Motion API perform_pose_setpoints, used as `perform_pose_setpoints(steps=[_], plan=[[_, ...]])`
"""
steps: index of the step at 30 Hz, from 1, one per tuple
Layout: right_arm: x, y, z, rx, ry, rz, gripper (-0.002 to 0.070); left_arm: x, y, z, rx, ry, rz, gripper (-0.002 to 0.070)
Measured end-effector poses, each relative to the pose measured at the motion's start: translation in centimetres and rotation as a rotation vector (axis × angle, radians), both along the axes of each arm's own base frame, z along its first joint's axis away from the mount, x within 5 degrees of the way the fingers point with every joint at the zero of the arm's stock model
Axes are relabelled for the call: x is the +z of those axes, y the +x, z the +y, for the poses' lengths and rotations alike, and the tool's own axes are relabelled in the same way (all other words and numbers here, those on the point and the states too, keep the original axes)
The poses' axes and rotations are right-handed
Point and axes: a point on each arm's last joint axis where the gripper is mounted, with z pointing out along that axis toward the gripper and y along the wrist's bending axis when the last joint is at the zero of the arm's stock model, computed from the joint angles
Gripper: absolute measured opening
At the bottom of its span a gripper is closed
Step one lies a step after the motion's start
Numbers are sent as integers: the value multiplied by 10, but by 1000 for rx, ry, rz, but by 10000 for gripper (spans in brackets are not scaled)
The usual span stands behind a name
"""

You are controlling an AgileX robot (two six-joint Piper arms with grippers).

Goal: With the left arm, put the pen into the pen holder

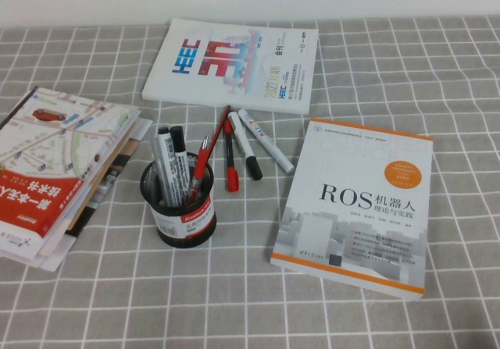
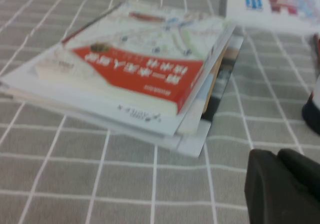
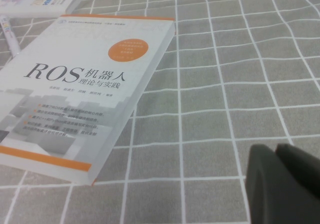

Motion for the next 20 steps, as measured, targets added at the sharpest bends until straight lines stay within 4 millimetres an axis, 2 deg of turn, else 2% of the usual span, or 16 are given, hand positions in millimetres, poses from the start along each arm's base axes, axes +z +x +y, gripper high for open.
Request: perform_pose_setpoints(steps=[20], plan=[[0,0,0,0,0,0,-15,-3,-1,0,5,6,29,0]])
